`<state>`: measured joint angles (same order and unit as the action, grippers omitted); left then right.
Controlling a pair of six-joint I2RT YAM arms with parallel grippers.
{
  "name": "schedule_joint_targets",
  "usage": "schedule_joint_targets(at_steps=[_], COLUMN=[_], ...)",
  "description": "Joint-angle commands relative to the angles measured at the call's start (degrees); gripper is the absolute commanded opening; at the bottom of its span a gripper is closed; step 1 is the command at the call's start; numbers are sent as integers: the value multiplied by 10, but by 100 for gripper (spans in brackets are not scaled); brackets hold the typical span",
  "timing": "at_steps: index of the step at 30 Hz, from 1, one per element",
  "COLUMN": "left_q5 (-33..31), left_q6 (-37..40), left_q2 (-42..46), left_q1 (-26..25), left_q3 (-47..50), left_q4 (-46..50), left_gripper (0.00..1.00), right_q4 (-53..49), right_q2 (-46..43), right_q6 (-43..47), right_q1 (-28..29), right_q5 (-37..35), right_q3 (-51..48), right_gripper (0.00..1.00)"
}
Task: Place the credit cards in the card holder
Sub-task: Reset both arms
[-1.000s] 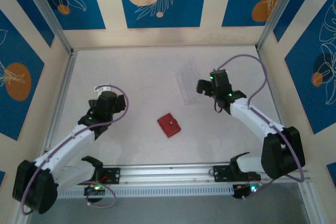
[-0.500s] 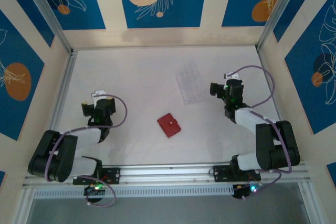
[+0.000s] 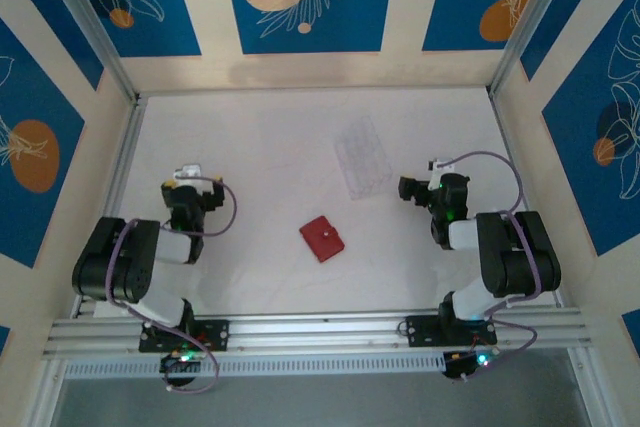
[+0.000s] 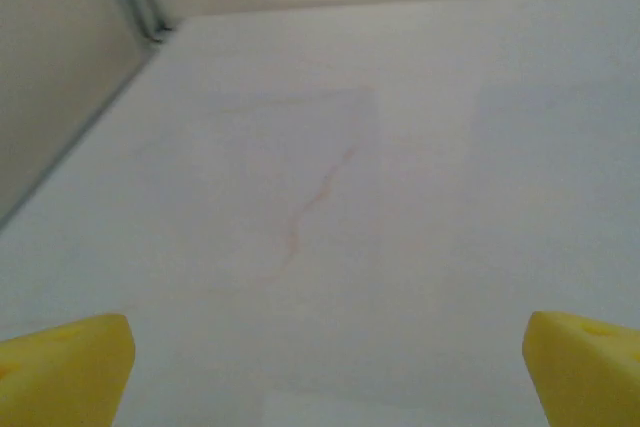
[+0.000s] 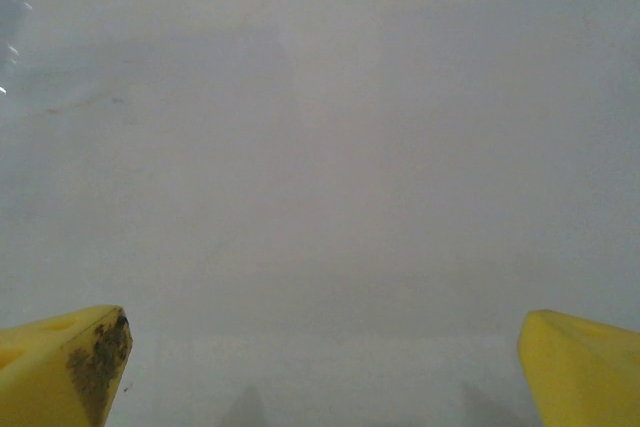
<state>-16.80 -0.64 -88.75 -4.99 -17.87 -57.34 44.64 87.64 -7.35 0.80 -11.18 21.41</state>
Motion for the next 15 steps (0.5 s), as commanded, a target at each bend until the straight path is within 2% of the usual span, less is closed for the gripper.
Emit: schedule_joint_targets(at_steps=[1,2,4,7,11,15], left_q5=[49,44,46,66,158,158], left_q6=[9,3,10,22,35,36], left_q2=[-14,6,-7,-6,-8,-5], left_q1=[7,7,5,3,14,15], left_q3=[-13,-20,-15,-26,-50,-40], left_q4=[-19,32,-5,18,68,52], left_gripper=[100,100,100,100,100,100], right_q4=[27,23,24,27,29,28], right_q2=[-2,-3,-3,-3,-4,-4], right_q6=[11,11,11,12,12,12], right_q1=[0,0,0,0,1,1], right_q5=[23,23,23,22,21,22], right_q3=[20,20,20,19,17,18], right_gripper=[99,99,99,99,99,99])
